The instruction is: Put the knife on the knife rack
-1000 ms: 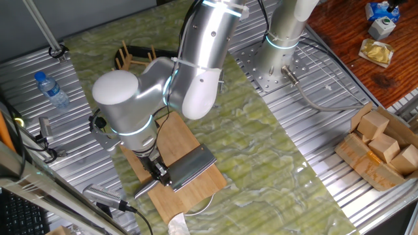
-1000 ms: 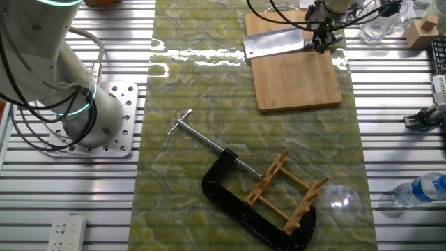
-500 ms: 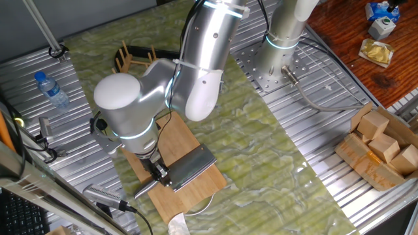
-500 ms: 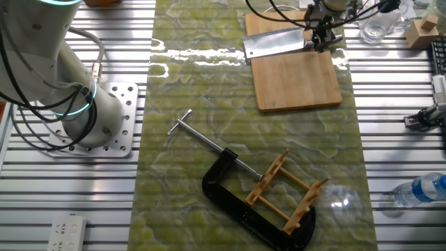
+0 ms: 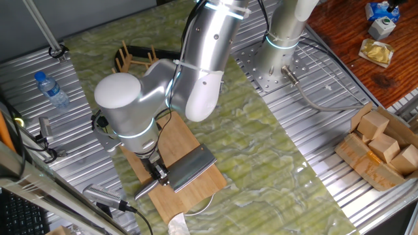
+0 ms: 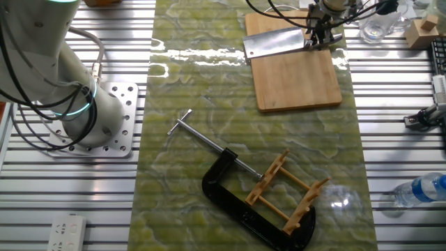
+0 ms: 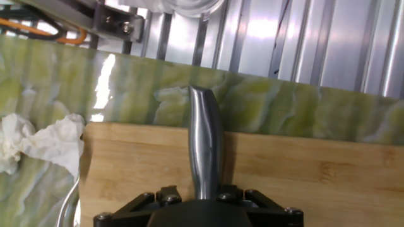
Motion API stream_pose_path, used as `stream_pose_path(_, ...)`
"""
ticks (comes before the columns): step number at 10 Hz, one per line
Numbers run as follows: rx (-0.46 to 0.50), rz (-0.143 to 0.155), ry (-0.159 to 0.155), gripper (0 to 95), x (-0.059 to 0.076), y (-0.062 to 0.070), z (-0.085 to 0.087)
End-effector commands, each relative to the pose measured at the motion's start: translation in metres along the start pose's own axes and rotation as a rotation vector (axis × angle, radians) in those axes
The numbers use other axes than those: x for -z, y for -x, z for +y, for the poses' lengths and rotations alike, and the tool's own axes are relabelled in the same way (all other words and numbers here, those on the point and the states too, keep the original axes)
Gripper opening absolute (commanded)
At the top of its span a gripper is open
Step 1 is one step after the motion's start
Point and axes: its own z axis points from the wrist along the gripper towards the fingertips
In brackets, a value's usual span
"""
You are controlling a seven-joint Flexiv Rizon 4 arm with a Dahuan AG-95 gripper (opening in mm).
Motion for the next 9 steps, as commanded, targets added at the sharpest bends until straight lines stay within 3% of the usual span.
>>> stream_pose_path(1,-0.006,0.002,-0.001,38.0,0.0,0.001,0.0)
stream_pose_path(2,-0.01,0.0,0.0,57.0,0.0,0.001,0.0)
stream_pose_path(6,-0.021,-0.002,-0.004,57.0,-0.002,0.002,0.001)
stream_pose_path(9,-0.019,-0.008,-0.01,57.0,-0.015,0.009,0.0)
